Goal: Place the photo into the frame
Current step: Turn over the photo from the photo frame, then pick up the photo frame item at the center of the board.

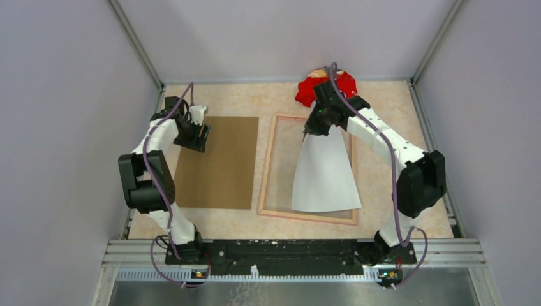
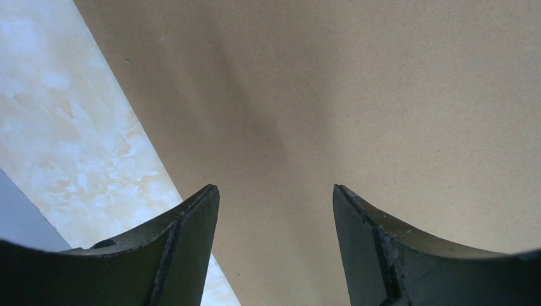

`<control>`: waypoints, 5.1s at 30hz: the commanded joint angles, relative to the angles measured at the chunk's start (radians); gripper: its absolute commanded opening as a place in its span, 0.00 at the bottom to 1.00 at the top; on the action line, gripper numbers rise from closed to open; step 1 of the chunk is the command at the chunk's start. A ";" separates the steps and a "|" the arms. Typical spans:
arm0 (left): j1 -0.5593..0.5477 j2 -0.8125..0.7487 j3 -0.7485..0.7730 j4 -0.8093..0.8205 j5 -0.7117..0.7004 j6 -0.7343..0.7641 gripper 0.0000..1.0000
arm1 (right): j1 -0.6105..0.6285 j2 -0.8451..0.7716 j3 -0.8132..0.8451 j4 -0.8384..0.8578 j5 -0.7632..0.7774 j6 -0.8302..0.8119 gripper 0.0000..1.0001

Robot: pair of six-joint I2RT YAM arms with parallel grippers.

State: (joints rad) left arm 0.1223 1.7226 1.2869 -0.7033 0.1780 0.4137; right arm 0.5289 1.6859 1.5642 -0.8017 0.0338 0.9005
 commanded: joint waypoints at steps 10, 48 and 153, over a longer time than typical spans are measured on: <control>-0.004 -0.034 -0.020 0.035 -0.013 0.003 0.71 | 0.066 -0.047 -0.098 0.115 0.125 0.237 0.00; -0.010 -0.055 -0.041 0.041 -0.016 0.008 0.69 | 0.062 -0.149 -0.245 0.134 0.230 0.316 0.00; 0.174 0.283 -0.069 0.116 0.008 0.073 0.23 | 0.337 0.685 0.372 0.469 -0.205 0.141 0.87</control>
State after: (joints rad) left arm 0.3161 1.9011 1.2602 -0.5060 0.0490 0.4896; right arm 0.8555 2.3669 1.9629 -0.4870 -0.0593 0.9802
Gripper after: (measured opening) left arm 0.232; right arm 0.878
